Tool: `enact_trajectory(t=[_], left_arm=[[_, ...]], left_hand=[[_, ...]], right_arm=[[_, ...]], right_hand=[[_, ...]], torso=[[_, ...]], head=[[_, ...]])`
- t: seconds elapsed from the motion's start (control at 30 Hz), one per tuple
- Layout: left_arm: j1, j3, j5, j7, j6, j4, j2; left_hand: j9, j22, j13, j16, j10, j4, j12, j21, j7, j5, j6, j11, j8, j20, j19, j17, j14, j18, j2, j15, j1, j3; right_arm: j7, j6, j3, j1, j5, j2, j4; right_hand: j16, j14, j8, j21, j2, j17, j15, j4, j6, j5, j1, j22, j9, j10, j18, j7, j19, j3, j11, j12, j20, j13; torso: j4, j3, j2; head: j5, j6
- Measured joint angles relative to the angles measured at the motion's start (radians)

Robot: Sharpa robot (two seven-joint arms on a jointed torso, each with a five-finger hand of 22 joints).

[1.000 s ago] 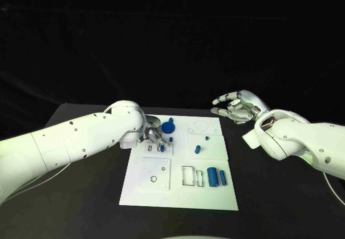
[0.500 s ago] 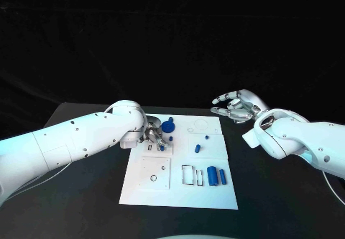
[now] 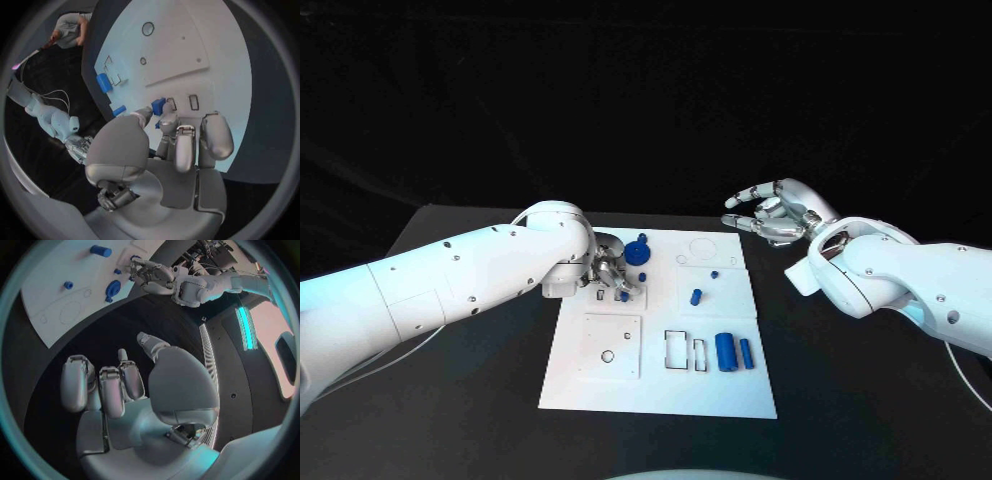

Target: Assemble the parts on the task board

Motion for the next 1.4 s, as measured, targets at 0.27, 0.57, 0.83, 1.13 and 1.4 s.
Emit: enact_trajectory(t=[0.27,0.57,0.83,1.13,1.4], left_arm=[[0.001,0.0,0.025,0.0,0.002,-0.002,-0.002],[0.0,-0.002,0.076,0.0,0.0,-0.007,-0.012],[0.0,-0.001,0.124,0.001,-0.025,0.008,-0.034],[-0.002,-0.001,0.152,0.004,-0.1,0.048,-0.068],[-0.017,-0.001,0.136,0.008,-0.175,0.087,-0.091]], left_hand=[[0.012,0.004,0.002,0.0,-0.004,-0.021,0.004,0.005,0.0,-0.001,-0.015,-0.004,0.004,0.0,0.0,0.0,0.002,0.0,-0.009,-0.009,0.105,0.165],[0.012,0.008,0.011,0.0,0.013,0.036,0.011,0.005,-0.003,0.001,-0.025,-0.009,0.048,-0.004,-0.004,0.0,0.004,0.0,-0.073,-0.011,0.121,0.338],[0.012,0.005,0.028,0.0,0.031,0.025,0.026,0.005,-0.002,0.001,-0.027,-0.013,0.066,-0.004,-0.004,0.0,0.004,0.0,-0.094,-0.011,0.101,0.379],[0.015,0.002,0.061,0.0,0.064,0.027,0.053,0.004,-0.002,0.005,-0.026,-0.019,0.085,-0.004,-0.004,0.0,0.0,0.0,-0.108,-0.014,0.073,0.399],[0.052,0.013,0.096,0.0,0.088,0.017,0.073,0.006,-0.006,0.018,-0.022,-0.023,0.089,-0.007,0.0,0.0,0.0,0.0,-0.12,-0.022,0.053,0.415]], right_arm=[[0.0,0.001,0.0,-0.001,0.0,0.001,-0.001],[0.0,0.001,0.0,-0.001,0.0,0.002,-0.003],[0.0,0.001,0.0,-0.002,0.001,0.002,-0.005],[0.001,0.001,0.0,-0.004,0.003,0.0,-0.007],[0.001,0.001,-0.001,-0.006,0.005,-0.003,-0.009]], right_hand=[[-0.004,0.0,0.0,-0.005,0.0,0.0,0.0,0.0,0.0,0.0,0.0,0.0,0.0,-0.004,0.0,0.0,0.0,0.0,-0.004,0.0,0.0,0.0],[-0.004,0.0,0.004,-0.005,0.0,0.0,0.0,0.0,0.0,0.0,0.0,0.001,0.0,-0.004,0.0,0.0,0.0,0.0,-0.004,0.0,0.0,0.0],[-0.004,0.0,0.004,-0.005,0.0,0.0,0.0,0.0,0.0,0.004,0.0,0.001,0.0,-0.004,0.0,0.0,0.0,0.0,-0.004,0.0,0.0,0.0],[-0.004,0.0,0.004,-0.005,0.0,0.0,0.0,0.0,0.0,0.004,0.0,0.001,0.001,-0.004,0.0,0.0,0.0,0.0,-0.004,0.0,0.0,0.0],[-0.004,0.0,0.004,-0.005,0.0,0.0,0.0,0.0,0.0,0.004,0.0,0.001,0.001,-0.004,0.0,0.0,0.0,0.0,-0.004,0.0,0.0,0.0]], torso=[[-0.0001,0.0007,0.0],[0.0,0.0012,0.0],[0.0004,0.0024,-0.001],[0.0015,0.0036,-0.001],[0.0043,0.0037,-0.002]], head=[[-0.001,-0.005],[-0.001,-0.006],[0.002,-0.005],[0.003,-0.006],[0.005,-0.01]])
